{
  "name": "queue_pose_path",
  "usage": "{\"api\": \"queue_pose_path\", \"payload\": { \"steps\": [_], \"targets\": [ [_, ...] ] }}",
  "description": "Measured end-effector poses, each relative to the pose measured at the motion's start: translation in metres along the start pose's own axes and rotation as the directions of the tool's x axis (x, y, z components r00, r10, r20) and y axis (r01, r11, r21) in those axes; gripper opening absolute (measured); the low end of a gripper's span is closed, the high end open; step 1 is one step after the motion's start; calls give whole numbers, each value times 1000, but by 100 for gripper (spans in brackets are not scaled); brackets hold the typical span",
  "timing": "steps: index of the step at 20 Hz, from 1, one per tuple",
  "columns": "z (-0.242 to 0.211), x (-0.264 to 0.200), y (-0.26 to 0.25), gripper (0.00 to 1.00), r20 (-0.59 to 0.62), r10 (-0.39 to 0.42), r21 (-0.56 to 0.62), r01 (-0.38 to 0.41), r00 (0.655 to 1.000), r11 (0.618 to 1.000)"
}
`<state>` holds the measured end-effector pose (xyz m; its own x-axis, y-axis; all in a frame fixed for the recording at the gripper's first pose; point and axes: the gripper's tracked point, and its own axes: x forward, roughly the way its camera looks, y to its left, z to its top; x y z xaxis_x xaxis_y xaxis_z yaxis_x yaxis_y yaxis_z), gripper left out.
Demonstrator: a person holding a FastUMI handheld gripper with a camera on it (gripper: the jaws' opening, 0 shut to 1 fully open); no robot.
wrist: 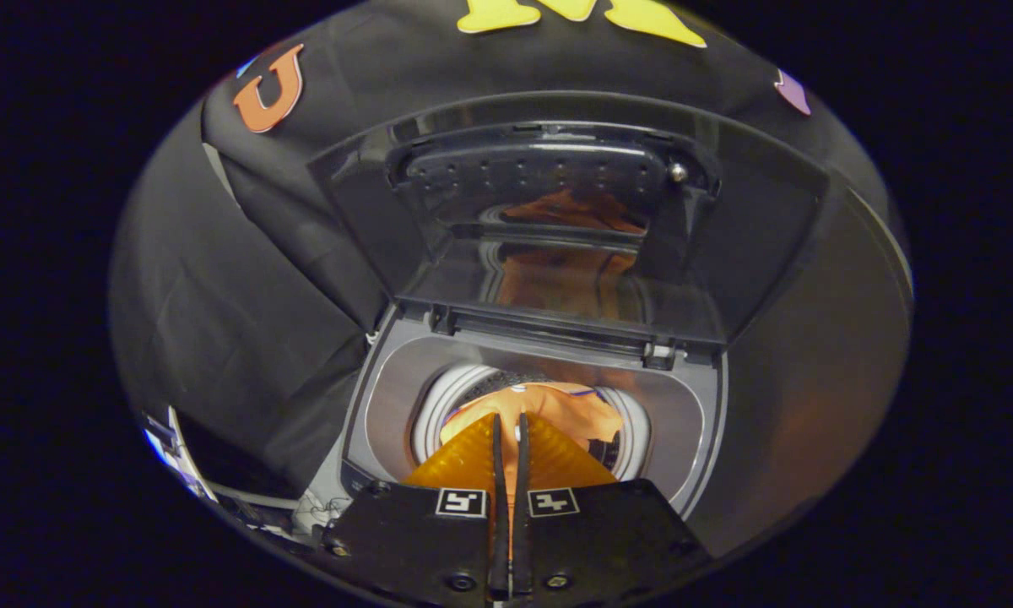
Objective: Put the clothes into the washing machine and then close the washing machine lid.
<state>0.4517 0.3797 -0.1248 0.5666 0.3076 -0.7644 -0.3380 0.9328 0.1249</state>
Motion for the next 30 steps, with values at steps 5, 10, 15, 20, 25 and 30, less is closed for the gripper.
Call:
{"api": "queue_pose_path", "payload": {
  "steps": [5,10,15,20,25,30],
  "targets": [
    [-10,26,-5,5,10,-29,43,28,1000,999],
    [-35,50,-15,5,-30,-68,105,71,997,992],
    [-50,63,-16,5,-61,-76,128,83,995,988],
    [-47,70,-9,5,-58,-71,107,77,996,991],
    [-55,70,-7,100,-90,-71,110,81,993,991],
    [-51,65,-10,100,-91,-81,77,88,993,993]
  ]
}}
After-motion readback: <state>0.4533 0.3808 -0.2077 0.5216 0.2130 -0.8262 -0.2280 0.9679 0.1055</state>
